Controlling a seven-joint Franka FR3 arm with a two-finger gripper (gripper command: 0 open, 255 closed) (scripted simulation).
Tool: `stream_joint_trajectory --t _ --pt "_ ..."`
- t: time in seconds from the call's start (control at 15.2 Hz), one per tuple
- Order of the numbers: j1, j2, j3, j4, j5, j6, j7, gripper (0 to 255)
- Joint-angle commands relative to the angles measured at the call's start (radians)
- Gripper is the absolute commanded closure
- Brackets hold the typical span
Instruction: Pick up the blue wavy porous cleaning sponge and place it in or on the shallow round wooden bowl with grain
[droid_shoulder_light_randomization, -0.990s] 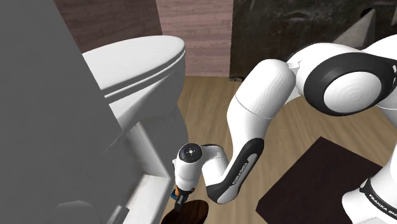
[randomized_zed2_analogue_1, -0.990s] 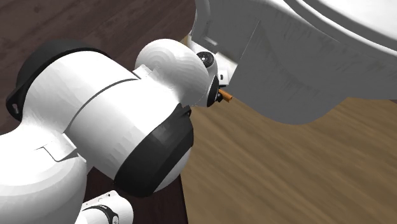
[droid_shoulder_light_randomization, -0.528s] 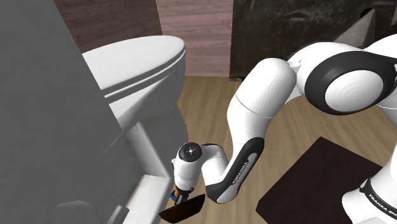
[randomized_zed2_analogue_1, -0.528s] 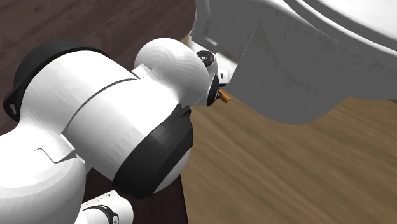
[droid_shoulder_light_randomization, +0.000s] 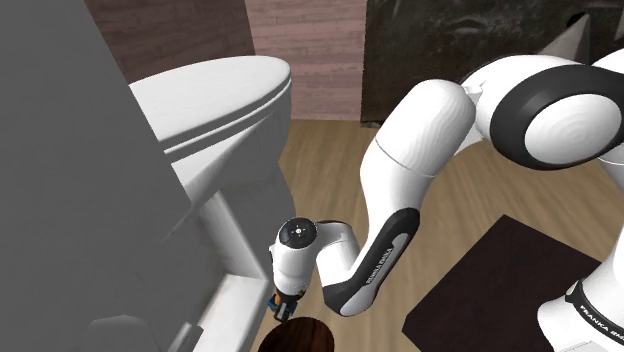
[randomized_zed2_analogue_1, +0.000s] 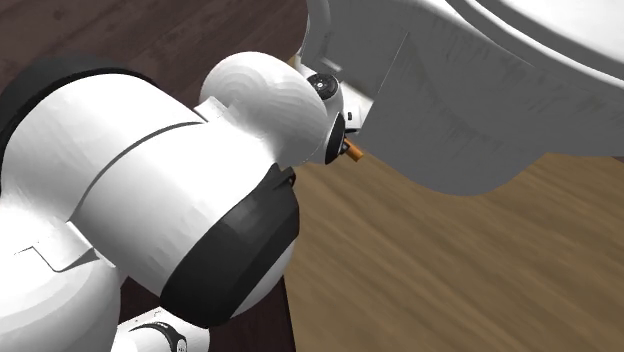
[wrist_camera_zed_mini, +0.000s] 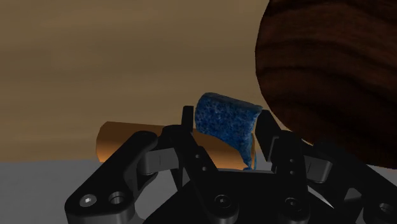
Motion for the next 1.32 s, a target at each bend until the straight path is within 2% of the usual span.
stream_joint_trajectory --t 0.0,1.12,1.25 --pt "-0.008 -0.024 0.011 -0.014 0.006 -0.013 -0.005 255" --pt "-0.093 -0.221 0.119 -0.085 0.088 -0.15 -0.078 255" --pt "-0.075 -0.237 0.117 -0.11 0.082 -0.14 -0.052 255"
